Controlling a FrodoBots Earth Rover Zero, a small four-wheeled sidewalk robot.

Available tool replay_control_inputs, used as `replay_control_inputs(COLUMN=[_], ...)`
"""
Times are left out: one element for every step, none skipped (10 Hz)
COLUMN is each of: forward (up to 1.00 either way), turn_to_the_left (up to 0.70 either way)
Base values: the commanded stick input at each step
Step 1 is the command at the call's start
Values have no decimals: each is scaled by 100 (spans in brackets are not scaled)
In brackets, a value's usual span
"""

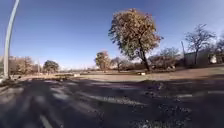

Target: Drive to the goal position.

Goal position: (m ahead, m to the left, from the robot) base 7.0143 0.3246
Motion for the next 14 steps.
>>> replay_control_inputs(forward=[50,50,50,50,50,50,50,50,50,50,50,50,50,50], turn_to_the_left=[0,0,0,0,0,0,0,0,0,0,0,0,0,0])
